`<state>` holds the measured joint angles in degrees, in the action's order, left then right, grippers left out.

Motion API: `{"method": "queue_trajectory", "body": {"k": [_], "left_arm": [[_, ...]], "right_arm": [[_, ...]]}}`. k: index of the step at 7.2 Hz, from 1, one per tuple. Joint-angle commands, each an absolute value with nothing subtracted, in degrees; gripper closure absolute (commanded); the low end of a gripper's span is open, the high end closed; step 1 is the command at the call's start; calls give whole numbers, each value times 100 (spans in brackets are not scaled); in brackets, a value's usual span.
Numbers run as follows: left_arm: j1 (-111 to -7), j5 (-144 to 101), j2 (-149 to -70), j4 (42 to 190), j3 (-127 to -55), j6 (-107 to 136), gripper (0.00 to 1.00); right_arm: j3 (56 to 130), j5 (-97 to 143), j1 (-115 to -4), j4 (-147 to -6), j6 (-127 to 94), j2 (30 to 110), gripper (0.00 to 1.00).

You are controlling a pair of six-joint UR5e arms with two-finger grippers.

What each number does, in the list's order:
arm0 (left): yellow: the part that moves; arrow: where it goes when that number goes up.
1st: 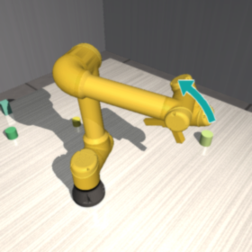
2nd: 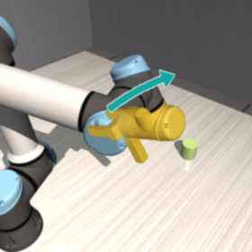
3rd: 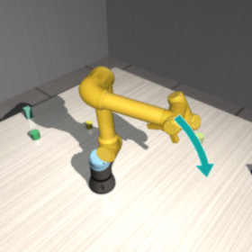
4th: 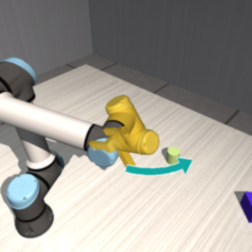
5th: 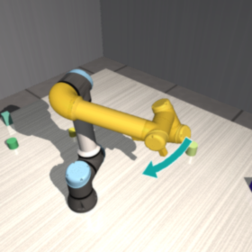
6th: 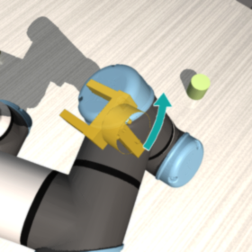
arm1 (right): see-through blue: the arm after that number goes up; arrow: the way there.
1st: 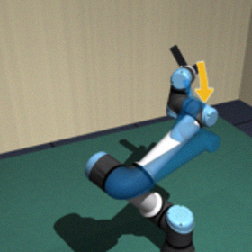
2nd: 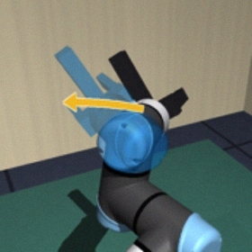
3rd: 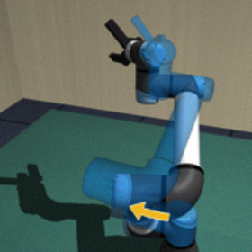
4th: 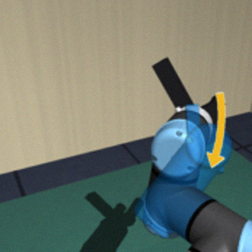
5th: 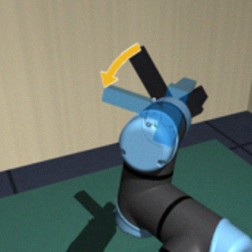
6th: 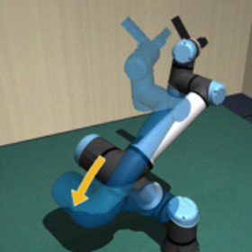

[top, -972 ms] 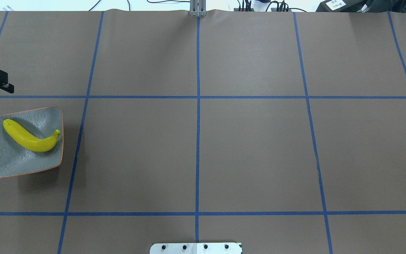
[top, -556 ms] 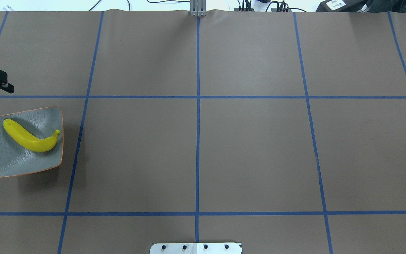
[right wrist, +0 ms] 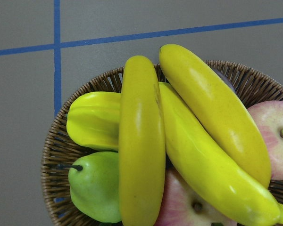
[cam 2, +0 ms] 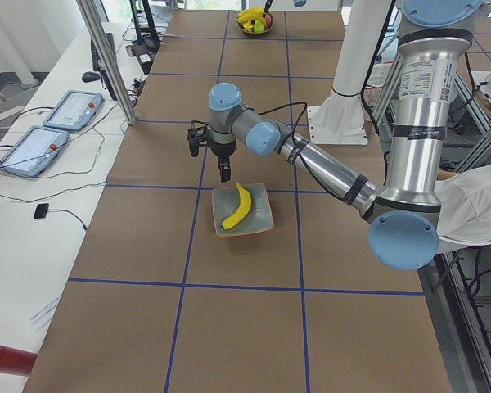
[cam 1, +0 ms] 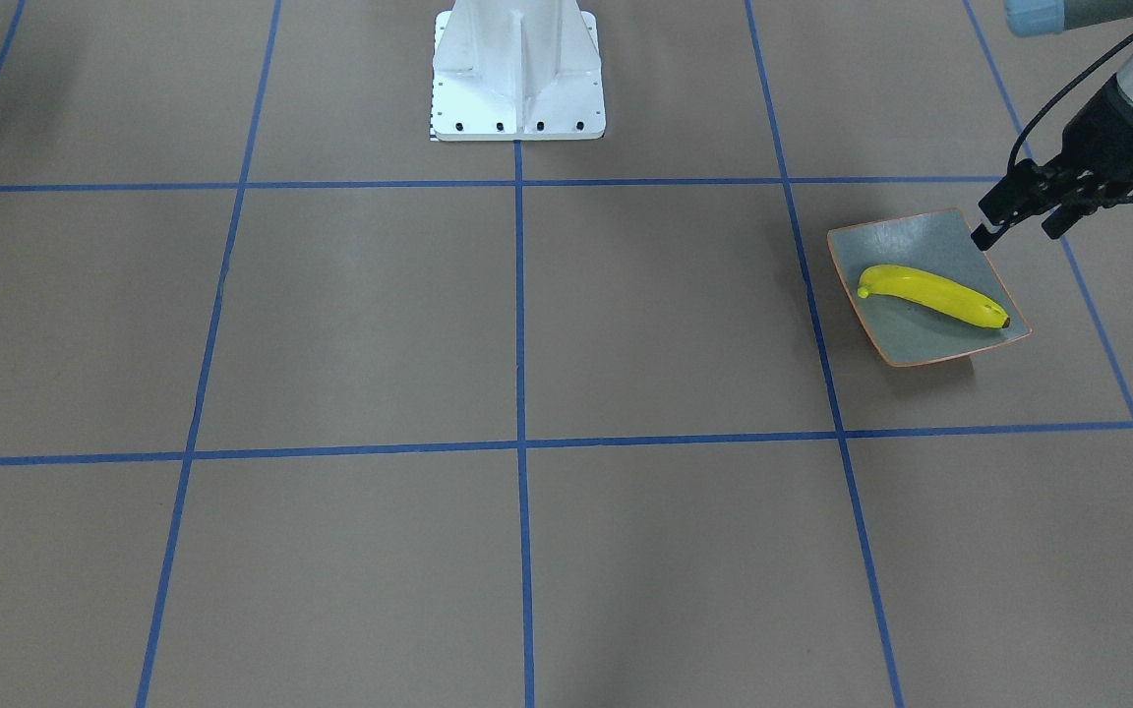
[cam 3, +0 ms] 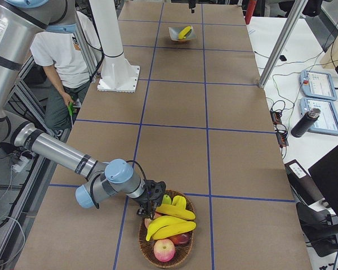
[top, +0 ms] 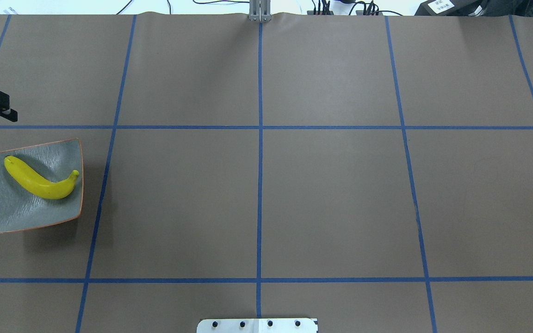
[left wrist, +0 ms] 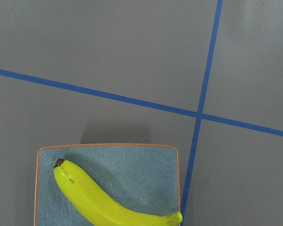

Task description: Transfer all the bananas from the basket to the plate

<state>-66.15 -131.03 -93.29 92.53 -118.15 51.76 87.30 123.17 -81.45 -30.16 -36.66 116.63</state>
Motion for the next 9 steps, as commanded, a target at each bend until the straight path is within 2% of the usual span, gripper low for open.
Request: {"method": "queue_trajectory", "body": {"k": [1,4,5,6,9], "left_arm": [[-6627,-13104,-9290,9246,-11865,5177,0],[-6688,-13113,-9351,9054,-11953,5177,0],[-6697,-13113,-9343,9044,-11988,5177,0],[-6697,-13113,-9334,9035,-12006,5177,0],[-6688,-13113,-9351,9035,-11997,5177,0]], "right_arm": [[8553,12305,-8007,-3006,-3753,11471,23],[8306,12287,-7972,-2988,-3700,11470,26],[8306,12296,-7972,-2980,-3735,11452,51],[8306,12296,-7972,-2979,-3701,11383,100],[8436,12322,-7989,-2821,-3621,11408,100]]}}
